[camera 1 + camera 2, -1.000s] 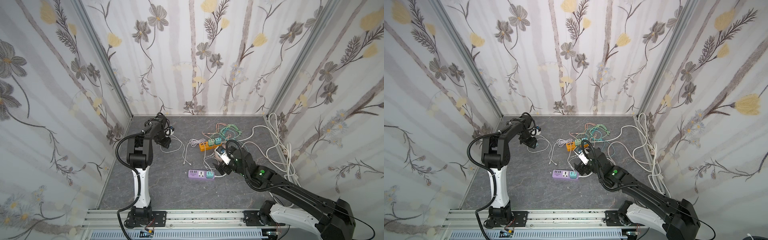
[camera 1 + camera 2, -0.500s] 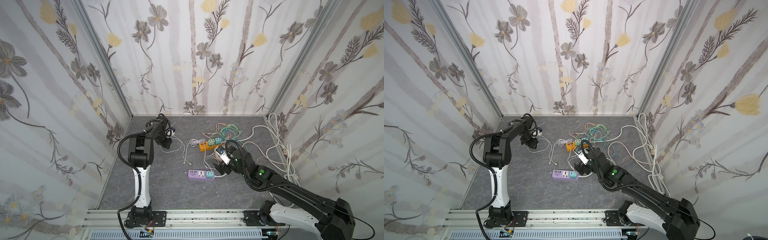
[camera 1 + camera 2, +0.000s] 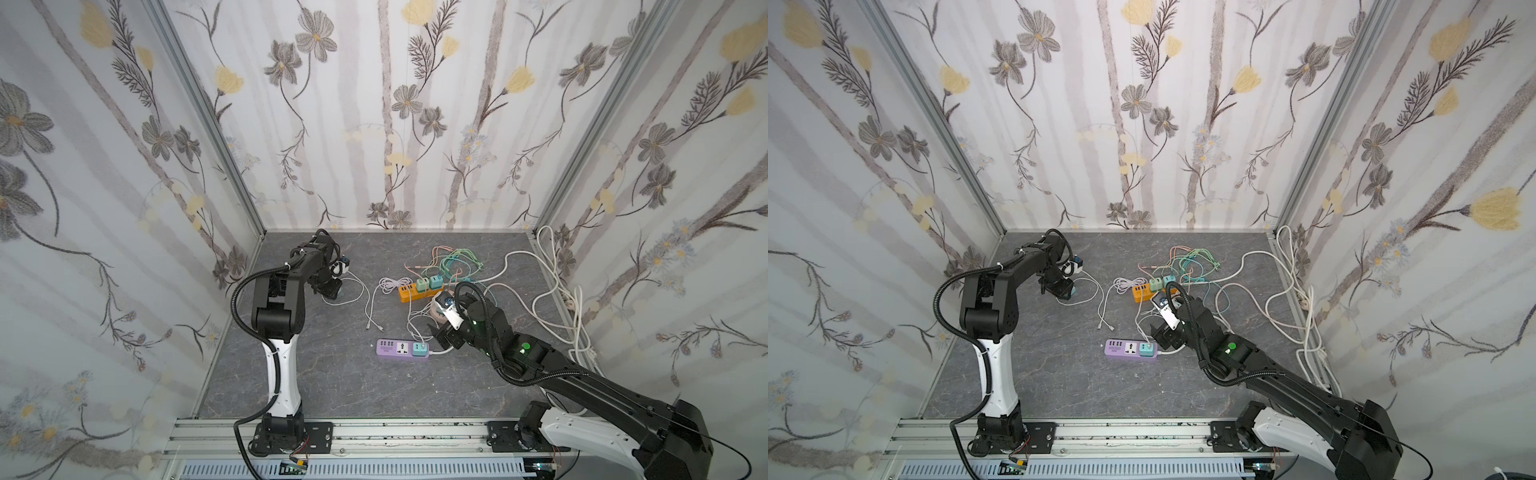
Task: Insert the plug
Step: 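Lift the teal charger with the left gripper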
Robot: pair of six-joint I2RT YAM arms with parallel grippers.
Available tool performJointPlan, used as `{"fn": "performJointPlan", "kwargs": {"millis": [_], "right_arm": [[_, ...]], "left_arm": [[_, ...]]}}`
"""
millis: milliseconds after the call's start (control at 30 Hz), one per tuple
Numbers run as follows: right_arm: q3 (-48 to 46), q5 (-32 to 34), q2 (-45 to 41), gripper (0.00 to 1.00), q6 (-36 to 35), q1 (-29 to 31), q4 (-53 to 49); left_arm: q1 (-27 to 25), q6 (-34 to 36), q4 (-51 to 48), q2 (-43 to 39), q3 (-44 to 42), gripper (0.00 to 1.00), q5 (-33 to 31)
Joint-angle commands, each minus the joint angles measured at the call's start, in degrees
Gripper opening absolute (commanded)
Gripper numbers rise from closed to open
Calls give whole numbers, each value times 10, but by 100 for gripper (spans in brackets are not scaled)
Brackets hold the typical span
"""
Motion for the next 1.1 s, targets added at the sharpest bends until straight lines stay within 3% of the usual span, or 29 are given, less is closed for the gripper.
{"fn": "performJointPlan", "kwargs": {"millis": [0, 167, 367, 467, 600, 733, 900, 1067], "right_arm": [[2, 24, -6, 99, 28, -1, 19], [5, 14, -25, 99, 58, -3, 7], [-4, 11, -41, 99, 73, -6, 13], [-14, 17, -42, 99, 74, -6, 36], [-21, -6, -33, 99, 77, -6, 80], [4, -78, 16, 99, 88, -8, 104], [99, -115, 125, 99, 156, -8, 75], [157, -152, 216, 99, 209, -8, 155]], "left_arm": [[1, -24, 16, -29, -5, 0, 14], [1, -70, 36, -83, -5, 0, 66], [1, -133, 36, -131, 0, 0, 83], [1, -156, 24, -157, 7, 0, 137], [0, -215, 51, -201, -6, 0, 163], [-5, -265, 77, -250, -25, 0, 208], [-29, -297, 93, -313, -56, 0, 231], [-49, -342, 128, -379, -97, 0, 263]]}}
